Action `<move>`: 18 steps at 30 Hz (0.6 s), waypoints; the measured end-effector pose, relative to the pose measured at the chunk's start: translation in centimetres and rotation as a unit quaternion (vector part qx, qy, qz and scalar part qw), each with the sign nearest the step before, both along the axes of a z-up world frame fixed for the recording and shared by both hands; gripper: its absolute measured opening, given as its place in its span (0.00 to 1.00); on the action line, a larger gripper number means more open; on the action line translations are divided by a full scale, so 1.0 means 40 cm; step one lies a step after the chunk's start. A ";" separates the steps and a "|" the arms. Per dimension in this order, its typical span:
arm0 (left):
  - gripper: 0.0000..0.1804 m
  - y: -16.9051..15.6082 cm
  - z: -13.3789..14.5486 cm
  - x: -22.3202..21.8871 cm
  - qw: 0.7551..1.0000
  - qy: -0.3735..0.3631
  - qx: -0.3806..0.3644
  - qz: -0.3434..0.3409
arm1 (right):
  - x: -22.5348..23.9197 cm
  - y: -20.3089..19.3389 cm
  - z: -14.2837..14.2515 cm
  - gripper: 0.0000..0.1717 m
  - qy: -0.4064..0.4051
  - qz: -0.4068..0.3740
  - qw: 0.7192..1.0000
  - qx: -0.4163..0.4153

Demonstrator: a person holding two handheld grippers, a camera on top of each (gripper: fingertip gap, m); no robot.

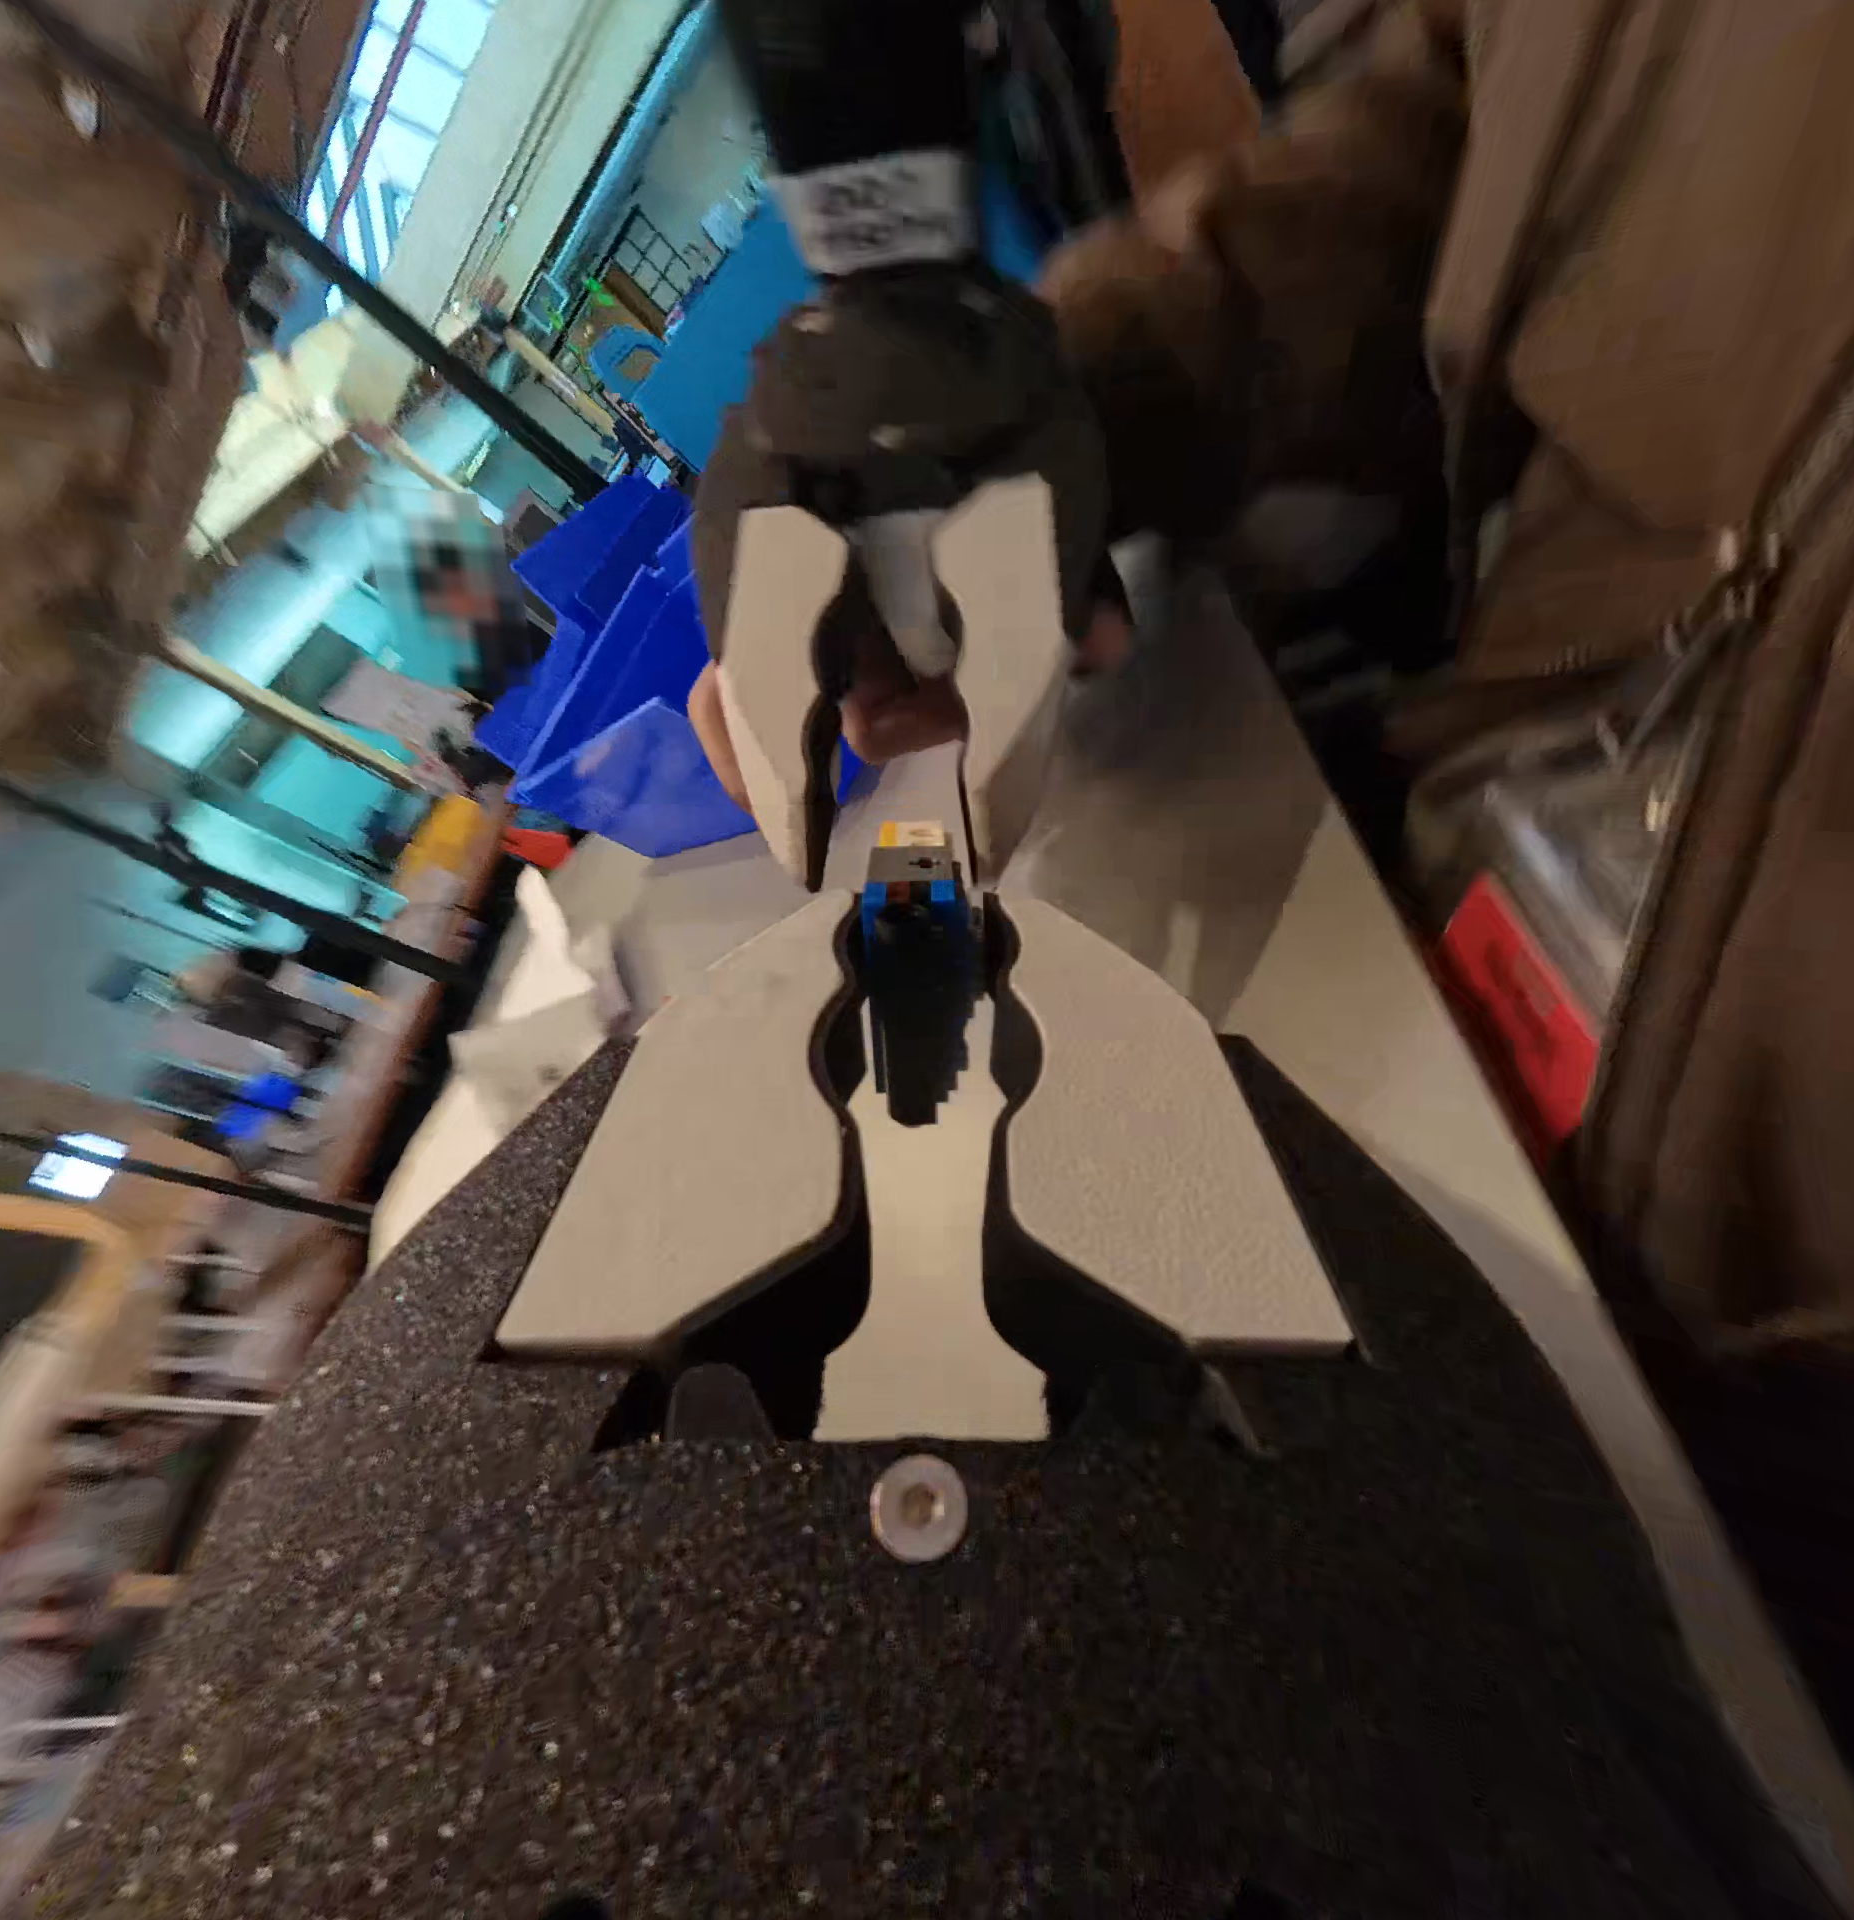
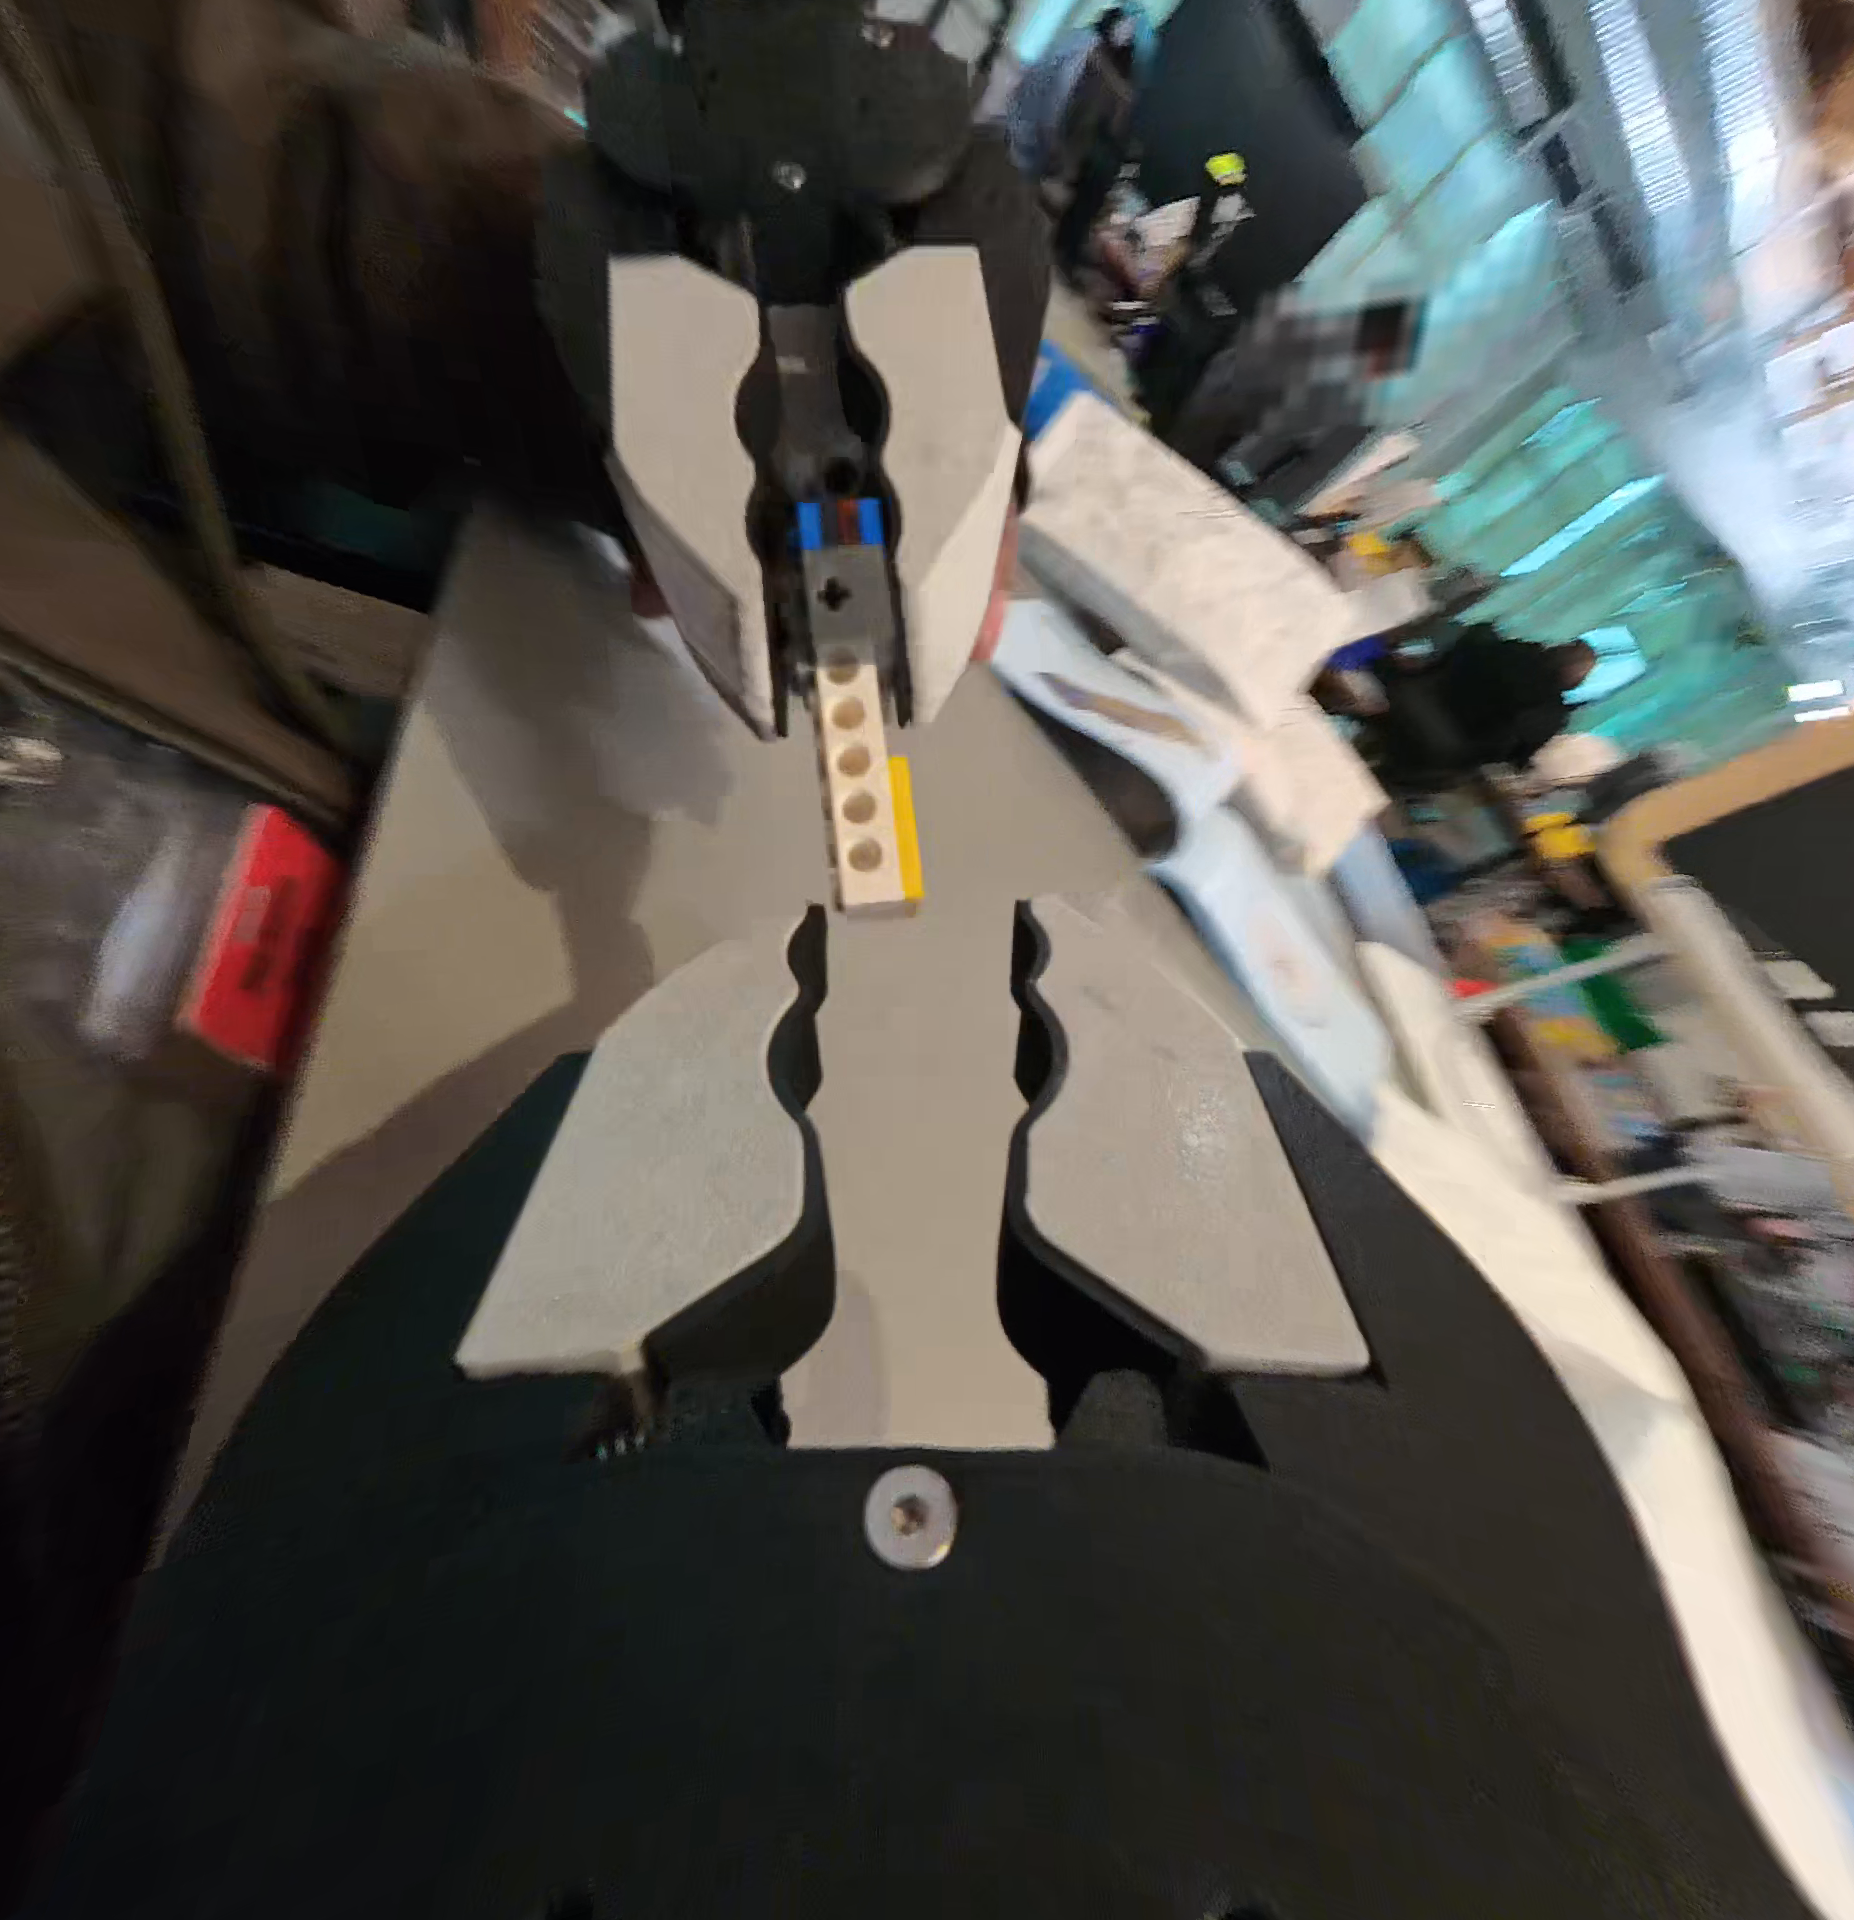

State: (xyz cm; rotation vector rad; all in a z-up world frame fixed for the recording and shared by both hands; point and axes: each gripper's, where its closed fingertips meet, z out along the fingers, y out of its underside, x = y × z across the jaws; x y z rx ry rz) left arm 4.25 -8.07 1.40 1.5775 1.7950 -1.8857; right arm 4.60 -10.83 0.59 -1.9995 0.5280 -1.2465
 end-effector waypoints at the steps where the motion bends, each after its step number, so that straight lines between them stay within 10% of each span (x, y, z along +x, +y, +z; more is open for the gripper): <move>1: 0.11 0.003 -0.013 -0.003 0.998 -0.053 -0.024 -0.005 | -0.012 0.007 -0.004 0.20 0.029 0.020 0.999 0.027; 9: 0.10 0.007 -0.077 -0.024 0.937 -0.325 -0.109 -0.060 | -0.045 0.035 -0.063 0.22 0.237 0.112 0.963 0.067; 18: 0.10 0.000 -0.093 -0.018 0.911 -0.387 -0.114 -0.089 | -0.020 0.059 -0.092 0.13 0.283 0.147 0.948 0.007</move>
